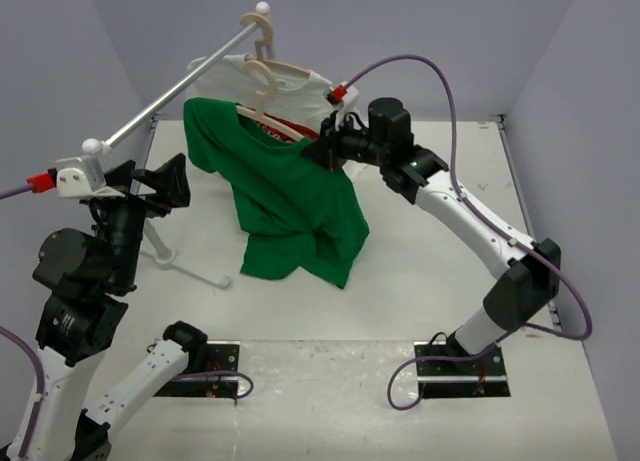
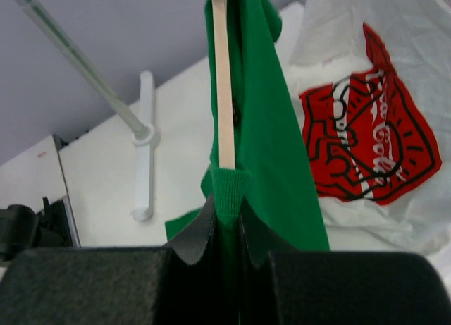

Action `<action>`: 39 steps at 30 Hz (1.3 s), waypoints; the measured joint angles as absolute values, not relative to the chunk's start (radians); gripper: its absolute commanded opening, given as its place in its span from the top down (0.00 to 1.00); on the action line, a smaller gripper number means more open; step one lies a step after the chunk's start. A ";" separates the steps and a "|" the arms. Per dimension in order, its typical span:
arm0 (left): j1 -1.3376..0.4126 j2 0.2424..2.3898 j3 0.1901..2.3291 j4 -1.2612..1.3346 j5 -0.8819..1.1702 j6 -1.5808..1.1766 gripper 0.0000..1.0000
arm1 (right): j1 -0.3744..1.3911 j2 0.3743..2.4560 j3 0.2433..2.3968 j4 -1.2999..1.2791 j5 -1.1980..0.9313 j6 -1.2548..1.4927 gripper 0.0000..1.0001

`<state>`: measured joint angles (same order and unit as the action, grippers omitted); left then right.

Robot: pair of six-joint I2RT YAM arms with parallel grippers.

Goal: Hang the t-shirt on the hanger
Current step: Place the hanger at the clothesline.

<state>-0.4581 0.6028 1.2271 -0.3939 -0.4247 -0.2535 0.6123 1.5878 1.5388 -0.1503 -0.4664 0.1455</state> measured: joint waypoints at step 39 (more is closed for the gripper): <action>-0.458 0.335 0.785 -0.172 -0.762 -0.085 0.00 | 0.802 2.107 1.888 0.098 -0.219 0.180 0.99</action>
